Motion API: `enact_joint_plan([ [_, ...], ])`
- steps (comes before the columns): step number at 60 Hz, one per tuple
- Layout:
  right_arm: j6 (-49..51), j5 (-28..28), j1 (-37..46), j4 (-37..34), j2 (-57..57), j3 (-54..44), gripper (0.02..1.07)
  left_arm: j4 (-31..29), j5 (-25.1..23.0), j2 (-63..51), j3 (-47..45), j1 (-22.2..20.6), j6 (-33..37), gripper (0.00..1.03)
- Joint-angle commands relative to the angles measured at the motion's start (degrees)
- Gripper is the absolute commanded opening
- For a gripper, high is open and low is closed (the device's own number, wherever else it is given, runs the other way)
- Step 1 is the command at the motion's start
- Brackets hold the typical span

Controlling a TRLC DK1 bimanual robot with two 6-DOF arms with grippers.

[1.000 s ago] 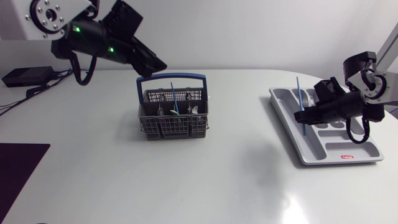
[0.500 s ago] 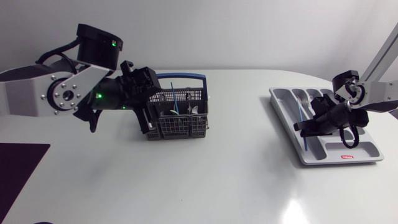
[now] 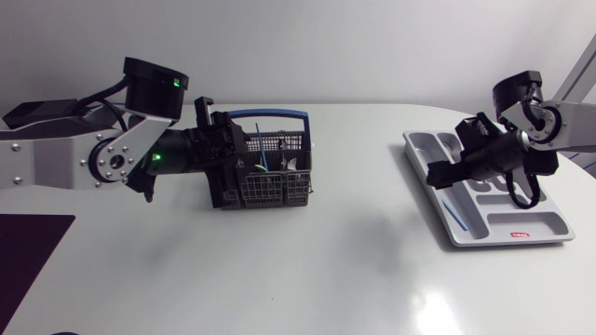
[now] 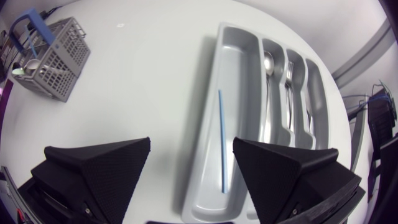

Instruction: Unload the cutlery basket into the drawer organizer.

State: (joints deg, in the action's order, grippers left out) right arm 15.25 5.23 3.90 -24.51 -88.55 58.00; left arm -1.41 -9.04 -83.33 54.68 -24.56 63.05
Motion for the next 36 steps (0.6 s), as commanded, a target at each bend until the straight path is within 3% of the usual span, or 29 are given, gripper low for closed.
enact_joint_plan([
  [1, -0.3, -0.31, -4.87, -1.68, 2.95, -1.92, 1.02, -0.17, -0.81, -2.36, 0.17, 0.65, 5.33, 0.65],
  [12, -2.15, -0.4, -15.59, -2.82, 7.08, -1.31, 1.02, -2.81, -0.81, -6.06, 2.45, 1.27, 12.63, 0.6],
  [23, -2.94, -1.72, -25.26, -2.03, 7.08, -0.69, 1.02, -3.25, -1.77, -9.48, 5.62, 1.88, 14.74, 0.59],
  [31, -2.94, -2.69, -28.34, -0.62, 5.41, -0.34, 1.02, -5.18, -2.56, -11.42, 8.87, 2.14, 15.79, 0.56],
  [36, -2.85, -2.69, -28.77, 0.08, 4.27, -0.25, 1.02, -6.68, -3.0, -13.09, 10.98, 2.5, 17.37, 0.48],
])
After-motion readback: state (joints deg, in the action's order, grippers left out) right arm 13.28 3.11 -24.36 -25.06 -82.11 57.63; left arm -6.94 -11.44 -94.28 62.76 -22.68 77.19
